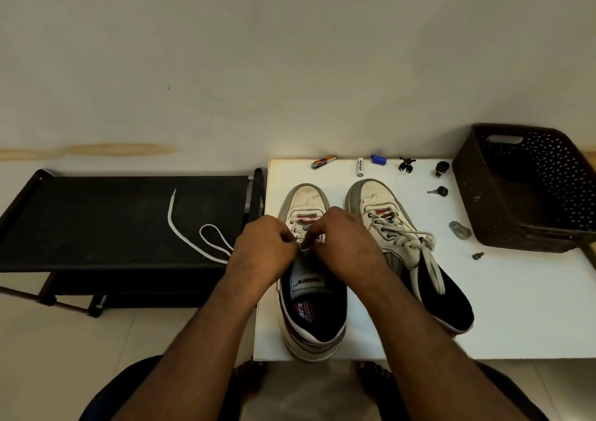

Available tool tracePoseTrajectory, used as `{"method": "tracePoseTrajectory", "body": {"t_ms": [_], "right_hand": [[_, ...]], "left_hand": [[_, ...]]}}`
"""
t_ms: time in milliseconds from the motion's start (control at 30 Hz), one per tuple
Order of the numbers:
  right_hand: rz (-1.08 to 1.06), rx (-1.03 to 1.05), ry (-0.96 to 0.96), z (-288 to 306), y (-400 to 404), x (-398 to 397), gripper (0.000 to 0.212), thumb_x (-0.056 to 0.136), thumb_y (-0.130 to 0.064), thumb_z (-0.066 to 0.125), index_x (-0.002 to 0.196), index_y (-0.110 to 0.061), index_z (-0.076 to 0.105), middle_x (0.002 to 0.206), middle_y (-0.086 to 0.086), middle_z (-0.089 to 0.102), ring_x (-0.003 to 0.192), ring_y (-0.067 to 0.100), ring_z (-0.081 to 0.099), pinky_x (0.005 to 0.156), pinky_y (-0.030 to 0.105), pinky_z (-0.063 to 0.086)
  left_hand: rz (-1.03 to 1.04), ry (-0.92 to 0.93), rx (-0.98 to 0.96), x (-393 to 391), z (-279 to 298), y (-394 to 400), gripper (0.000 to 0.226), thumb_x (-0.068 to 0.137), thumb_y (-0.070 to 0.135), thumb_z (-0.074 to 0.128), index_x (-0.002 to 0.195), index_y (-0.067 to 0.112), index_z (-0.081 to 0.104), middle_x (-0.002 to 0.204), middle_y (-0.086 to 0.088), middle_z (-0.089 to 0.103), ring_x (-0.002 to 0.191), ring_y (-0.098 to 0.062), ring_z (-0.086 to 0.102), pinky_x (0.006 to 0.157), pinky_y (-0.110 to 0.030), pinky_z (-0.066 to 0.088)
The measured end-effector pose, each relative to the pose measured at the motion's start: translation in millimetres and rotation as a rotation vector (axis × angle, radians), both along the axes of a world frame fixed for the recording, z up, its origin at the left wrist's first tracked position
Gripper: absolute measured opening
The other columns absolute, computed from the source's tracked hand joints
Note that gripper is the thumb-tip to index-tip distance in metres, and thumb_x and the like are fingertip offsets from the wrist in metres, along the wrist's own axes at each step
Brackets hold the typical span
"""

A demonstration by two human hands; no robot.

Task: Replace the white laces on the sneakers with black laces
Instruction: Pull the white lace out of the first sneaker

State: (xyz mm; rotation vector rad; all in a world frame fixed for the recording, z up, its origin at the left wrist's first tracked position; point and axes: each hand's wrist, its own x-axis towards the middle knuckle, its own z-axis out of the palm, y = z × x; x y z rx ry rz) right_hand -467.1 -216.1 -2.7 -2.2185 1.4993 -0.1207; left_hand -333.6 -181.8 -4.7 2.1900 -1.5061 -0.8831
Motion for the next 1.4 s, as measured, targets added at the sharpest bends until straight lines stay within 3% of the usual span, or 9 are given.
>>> {"method": "tracePoseTrajectory", "body": {"t_ms": [133, 367, 600, 800, 900, 1067, 1167, 1233, 1400], "right_hand": [[0.049, -0.088, 0.059, 0, 3, 0, 0.020, 0.090, -0.023, 0.059, 0.106, -0.024, 0.071, 0.126, -0.001, 0.049, 0.115, 0.025, 0.042, 0.097, 0.036, 0.042], [-0.331, 0.007, -0.300, -4, -13, -23, 0.021, 0.076, -0.008, 0.068, 0.079, -0.028, 0.064, 0.113, 0.003, 0.056, 0.113, 0.022, 0.051, 0.086, 0.025, 0.035], [-0.021, 0.020, 0.075, 1, 6, 2, 0.029, 0.087, -0.033, 0.064, 0.116, -0.036, 0.066, 0.158, -0.008, 0.018, 0.146, 0.024, 0.009, 0.114, 0.052, 0.010], [-0.420, -0.032, -0.322, 5, -12, -23, 0.008, 0.079, -0.031, 0.071, 0.072, -0.031, 0.067, 0.120, -0.008, 0.059, 0.121, 0.018, 0.050, 0.102, 0.046, 0.035], [-0.469, -0.090, -0.467, 8, -13, -33, 0.009, 0.079, -0.024, 0.073, 0.082, -0.031, 0.068, 0.114, -0.002, 0.060, 0.115, 0.020, 0.053, 0.098, 0.040, 0.041], [-0.077, 0.022, 0.049, 4, 5, 0, 0.033, 0.086, -0.041, 0.065, 0.119, -0.039, 0.063, 0.159, -0.008, 0.013, 0.148, 0.024, 0.000, 0.113, 0.057, 0.005], [-0.034, -0.018, 0.101, 2, 7, 6, 0.024, 0.089, -0.035, 0.062, 0.112, -0.033, 0.068, 0.157, -0.011, 0.019, 0.147, 0.023, 0.004, 0.112, 0.058, 0.007], [-0.145, -0.035, -0.089, 3, 0, 0, 0.013, 0.086, -0.031, 0.066, 0.097, -0.032, 0.073, 0.152, -0.014, 0.032, 0.143, 0.018, 0.020, 0.111, 0.053, 0.016], [-0.801, -0.117, -1.145, 17, -18, -29, 0.008, 0.083, -0.016, 0.071, 0.084, -0.024, 0.072, 0.101, 0.000, 0.071, 0.098, 0.015, 0.065, 0.094, 0.042, 0.050]], "left_hand": [[0.024, 0.054, 0.029, 5, 3, -2, 0.012, 0.087, 0.021, 0.068, 0.083, 0.013, 0.077, 0.076, -0.004, 0.071, 0.065, -0.017, 0.069, 0.066, -0.031, 0.059], [0.058, 0.182, 0.070, 8, 7, -2, 0.012, 0.087, 0.017, 0.069, 0.080, 0.009, 0.075, 0.077, -0.006, 0.071, 0.064, -0.023, 0.071, 0.057, -0.030, 0.060], [0.043, 0.212, 0.070, 11, 3, -3, 0.010, 0.087, 0.015, 0.070, 0.082, 0.008, 0.075, 0.080, -0.007, 0.072, 0.064, -0.019, 0.071, 0.061, -0.031, 0.061], [0.045, 0.242, 0.080, 12, 6, -2, 0.009, 0.087, 0.015, 0.070, 0.083, 0.008, 0.075, 0.081, -0.007, 0.071, 0.068, -0.022, 0.071, 0.057, -0.029, 0.059], [0.040, 0.234, 0.080, 12, 5, -2, 0.010, 0.087, 0.016, 0.070, 0.081, 0.008, 0.075, 0.079, -0.007, 0.071, 0.068, -0.023, 0.070, 0.056, -0.029, 0.059], [0.017, 0.204, 0.082, 12, 3, -4, 0.011, 0.088, 0.016, 0.067, 0.083, 0.010, 0.075, 0.080, -0.007, 0.072, 0.067, -0.019, 0.071, 0.058, -0.029, 0.060], [0.015, 0.211, 0.077, 13, 3, -3, 0.010, 0.088, 0.016, 0.068, 0.084, 0.011, 0.075, 0.081, -0.006, 0.072, 0.068, -0.018, 0.071, 0.060, -0.032, 0.061], [0.013, 0.197, 0.065, 14, 3, -2, 0.008, 0.087, 0.017, 0.068, 0.085, 0.013, 0.075, 0.082, -0.003, 0.072, 0.071, -0.018, 0.071, 0.063, -0.033, 0.061], [0.008, 0.176, 0.037, 14, 2, -2, 0.006, 0.084, 0.018, 0.070, 0.082, 0.018, 0.076, 0.086, 0.002, 0.072, 0.074, -0.009, 0.065, 0.074, -0.033, 0.057]]}}
